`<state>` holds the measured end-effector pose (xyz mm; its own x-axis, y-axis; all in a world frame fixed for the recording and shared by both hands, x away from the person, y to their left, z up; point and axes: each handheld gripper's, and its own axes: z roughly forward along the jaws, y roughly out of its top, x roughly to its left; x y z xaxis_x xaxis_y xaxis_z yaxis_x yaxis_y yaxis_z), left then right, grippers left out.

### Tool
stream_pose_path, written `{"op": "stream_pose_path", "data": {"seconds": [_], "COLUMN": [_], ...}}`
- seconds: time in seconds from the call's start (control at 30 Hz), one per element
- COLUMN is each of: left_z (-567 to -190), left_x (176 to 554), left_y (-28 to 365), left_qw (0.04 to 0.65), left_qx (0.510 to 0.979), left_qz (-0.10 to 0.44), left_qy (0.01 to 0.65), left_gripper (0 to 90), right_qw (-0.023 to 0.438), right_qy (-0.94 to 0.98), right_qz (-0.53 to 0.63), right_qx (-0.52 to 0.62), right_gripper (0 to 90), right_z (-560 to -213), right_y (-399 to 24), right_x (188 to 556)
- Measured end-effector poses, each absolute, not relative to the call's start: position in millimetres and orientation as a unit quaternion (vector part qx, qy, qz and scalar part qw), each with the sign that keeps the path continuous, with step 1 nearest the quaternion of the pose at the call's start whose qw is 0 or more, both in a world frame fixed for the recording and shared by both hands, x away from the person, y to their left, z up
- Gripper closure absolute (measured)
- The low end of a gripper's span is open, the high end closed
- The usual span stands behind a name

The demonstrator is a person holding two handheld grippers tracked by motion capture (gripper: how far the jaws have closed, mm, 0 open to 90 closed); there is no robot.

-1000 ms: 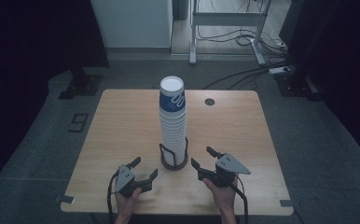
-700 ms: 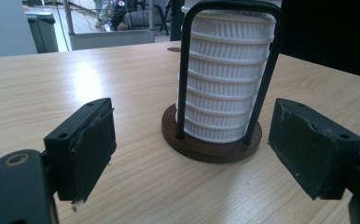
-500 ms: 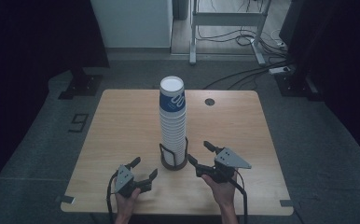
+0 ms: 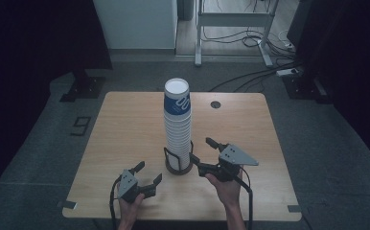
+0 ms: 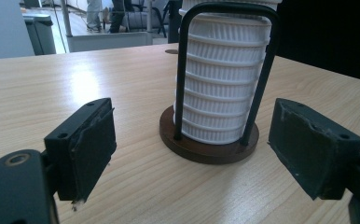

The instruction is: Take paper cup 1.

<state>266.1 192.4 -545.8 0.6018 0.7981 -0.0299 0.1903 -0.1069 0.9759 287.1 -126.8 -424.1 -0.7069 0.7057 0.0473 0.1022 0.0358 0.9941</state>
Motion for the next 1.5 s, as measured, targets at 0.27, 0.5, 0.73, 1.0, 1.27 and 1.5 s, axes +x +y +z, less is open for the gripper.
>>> {"op": "stream_pose_path", "data": {"seconds": [0.27, 0.5, 0.73, 1.0, 1.27, 1.5], "left_z": [-546, -546, -546, -546, -546, -546], "left_x": [266, 267, 267, 267, 267, 267], "left_y": [193, 193, 194, 194, 195, 195], "left_qw": [0.567, 0.569, 0.571, 0.573, 0.572, 0.573], "left_qx": [0.695, 0.696, 0.696, 0.696, 0.698, 0.698], "left_qz": [0.266, 0.263, 0.261, 0.257, 0.256, 0.255], "left_qy": [0.354, 0.351, 0.349, 0.349, 0.347, 0.345], "left_gripper": [15.8, 16.3, 17.8, 17.3, 17.3, 17.4], "right_qw": [0.236, 0.24, 0.243, 0.252, 0.253, 0.247], "right_qy": [0.676, 0.675, 0.672, 0.672, 0.67, 0.672], "right_qz": [0.637, 0.641, 0.646, 0.646, 0.651, 0.652], "right_qx": [0.286, 0.275, 0.269, 0.26, 0.252, 0.251], "right_gripper": [18.6, 16.2, 12.6, 12.7, 12.8, 13.0], "right_z": [-407, -388, -371, -347, -328, -320], "right_y": [-123, -118, -115, -109, -106, -103], "right_x": [290, 295, 302, 310, 315, 322]}}
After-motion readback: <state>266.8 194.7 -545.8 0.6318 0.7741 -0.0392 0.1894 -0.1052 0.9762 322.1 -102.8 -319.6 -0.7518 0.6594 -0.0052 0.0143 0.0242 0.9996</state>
